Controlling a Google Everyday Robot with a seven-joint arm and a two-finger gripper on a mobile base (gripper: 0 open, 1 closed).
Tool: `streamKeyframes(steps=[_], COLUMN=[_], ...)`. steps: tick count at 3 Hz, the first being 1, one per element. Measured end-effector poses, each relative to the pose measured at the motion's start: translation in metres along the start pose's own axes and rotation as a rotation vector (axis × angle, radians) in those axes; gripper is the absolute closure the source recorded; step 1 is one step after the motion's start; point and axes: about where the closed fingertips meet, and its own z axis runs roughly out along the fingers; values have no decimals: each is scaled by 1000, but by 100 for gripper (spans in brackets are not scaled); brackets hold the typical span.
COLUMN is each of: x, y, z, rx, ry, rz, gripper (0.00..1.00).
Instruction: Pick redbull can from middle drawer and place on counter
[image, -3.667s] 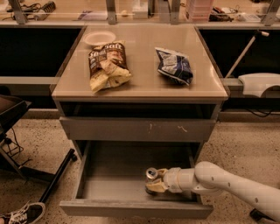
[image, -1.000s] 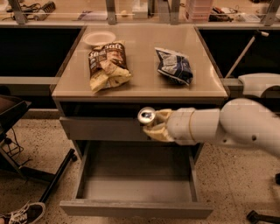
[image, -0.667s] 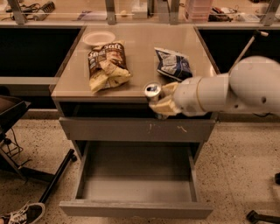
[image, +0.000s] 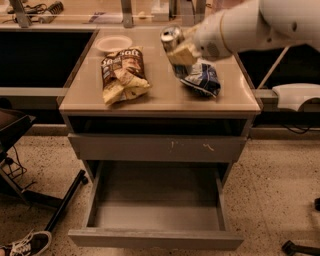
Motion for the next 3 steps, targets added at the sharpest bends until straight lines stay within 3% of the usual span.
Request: streamKeyframes(steps=[1, 2, 3], x=[-42, -32, -24], y=[-18, -18, -52], z=[-10, 2, 31], rx=[37, 20, 51], ry=[-60, -65, -63], rz=[-31, 1, 22], gripper=[100, 100, 100])
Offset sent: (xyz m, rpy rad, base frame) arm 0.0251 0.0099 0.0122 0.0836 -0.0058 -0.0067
